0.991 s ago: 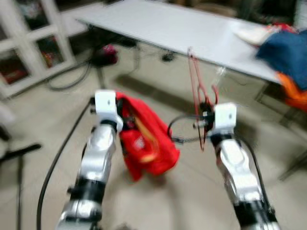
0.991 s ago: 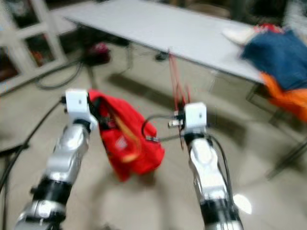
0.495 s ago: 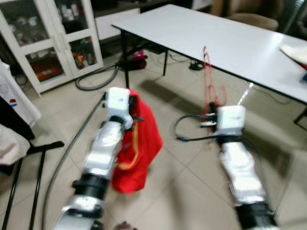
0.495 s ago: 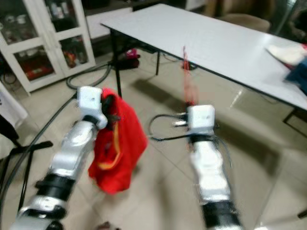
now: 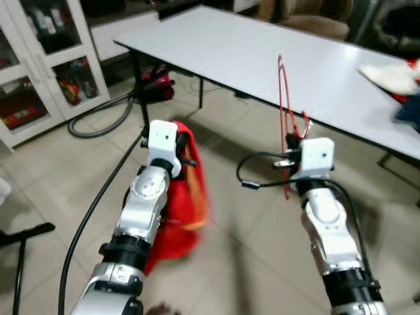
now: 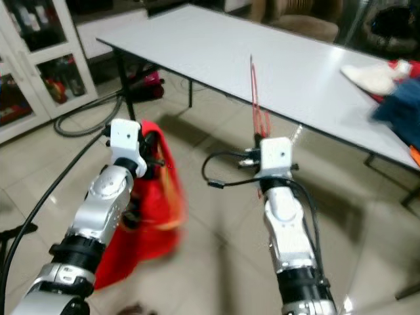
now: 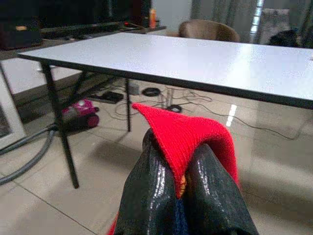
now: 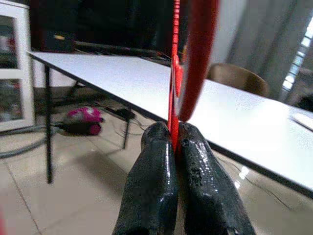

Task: Hang hanger

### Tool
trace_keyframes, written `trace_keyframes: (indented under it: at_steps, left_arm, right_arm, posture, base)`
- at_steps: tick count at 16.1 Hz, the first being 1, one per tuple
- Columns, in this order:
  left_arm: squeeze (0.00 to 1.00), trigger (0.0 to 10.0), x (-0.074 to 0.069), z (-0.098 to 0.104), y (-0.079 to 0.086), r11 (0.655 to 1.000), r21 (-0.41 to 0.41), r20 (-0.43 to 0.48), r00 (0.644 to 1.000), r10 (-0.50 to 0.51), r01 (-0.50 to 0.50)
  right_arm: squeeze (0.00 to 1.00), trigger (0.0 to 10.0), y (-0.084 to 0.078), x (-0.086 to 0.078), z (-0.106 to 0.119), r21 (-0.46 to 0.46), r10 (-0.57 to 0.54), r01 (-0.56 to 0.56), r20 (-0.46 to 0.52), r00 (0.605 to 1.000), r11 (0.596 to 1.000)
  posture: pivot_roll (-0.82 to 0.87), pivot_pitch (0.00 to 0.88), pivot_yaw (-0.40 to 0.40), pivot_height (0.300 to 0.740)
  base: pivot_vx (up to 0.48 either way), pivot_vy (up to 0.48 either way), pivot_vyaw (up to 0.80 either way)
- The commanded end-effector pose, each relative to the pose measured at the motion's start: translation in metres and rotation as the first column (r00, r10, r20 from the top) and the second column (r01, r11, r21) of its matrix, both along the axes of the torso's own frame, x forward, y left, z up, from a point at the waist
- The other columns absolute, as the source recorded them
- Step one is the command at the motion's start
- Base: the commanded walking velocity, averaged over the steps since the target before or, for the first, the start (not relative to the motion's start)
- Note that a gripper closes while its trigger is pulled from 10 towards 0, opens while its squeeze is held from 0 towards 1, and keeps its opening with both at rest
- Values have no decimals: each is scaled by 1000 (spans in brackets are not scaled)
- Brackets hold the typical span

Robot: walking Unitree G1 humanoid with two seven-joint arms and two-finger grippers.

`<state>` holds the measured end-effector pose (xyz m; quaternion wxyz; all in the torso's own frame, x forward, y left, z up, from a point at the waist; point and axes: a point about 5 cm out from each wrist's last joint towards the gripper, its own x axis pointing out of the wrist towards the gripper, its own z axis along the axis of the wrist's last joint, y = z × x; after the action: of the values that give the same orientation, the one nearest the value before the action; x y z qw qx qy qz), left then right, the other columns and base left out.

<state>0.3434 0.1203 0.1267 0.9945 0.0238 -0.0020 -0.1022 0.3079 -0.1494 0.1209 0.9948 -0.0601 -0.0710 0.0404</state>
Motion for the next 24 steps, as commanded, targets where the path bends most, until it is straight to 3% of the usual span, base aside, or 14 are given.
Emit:
trace_keyframes:
  at_steps: [1,6,9,11,15,18,22,24]
  left_arm:
    - [0,10000,2,5,6,1000,-3,30,999,20,-20]
    - [0,10000,3,5,7,1000,-3,31,999,23,-23]
    - [0,10000,8,10,17,997,-31,24,998,66,-65]
    - [0,10000,11,15,20,998,11,54,997,63,-64]
    - [0,10000,14,17,25,998,15,51,996,67,-68]
    - [0,10000,14,15,25,998,18,47,997,65,-65]
    - [0,10000,13,10,19,998,-25,25,998,66,-65]
    - [0,10000,12,12,17,999,8,44,998,40,-40]
  right_arm:
    - [0,0,8,2,4,-4,26,-25,20,999,1000]
    - [0,0,8,1,-1,31,28,-28,-6,1000,999]
    - [0,0,10,4,0,46,23,-22,-3,1000,999]
    - [0,0,12,4,0,41,34,-34,4,999,999]
    - [0,0,16,5,-1,47,41,-41,6,999,998]
    - [0,0,18,3,-2,39,54,-54,10,999,998]
    - [0,0,8,2,1,66,11,-12,17,1000,998]
    - [0,0,7,2,0,48,5,-6,19,1000,999]
  posture:
    - [24,0,-25,740]
    - [31,0,-23,740]
    - [36,0,-20,740]
    - [42,0,-19,740]
    - [46,0,-12,740]
    - [36,0,-19,740]
    - [28,0,-26,740]
    - [27,0,-17,740]
  base:
    - [480,0,0]
    - [480,0,0]
    - [476,0,0]
    - [465,0,0]
    - [465,0,0]
    - [464,0,0]
    - [459,0,0]
    - [442,0,0]
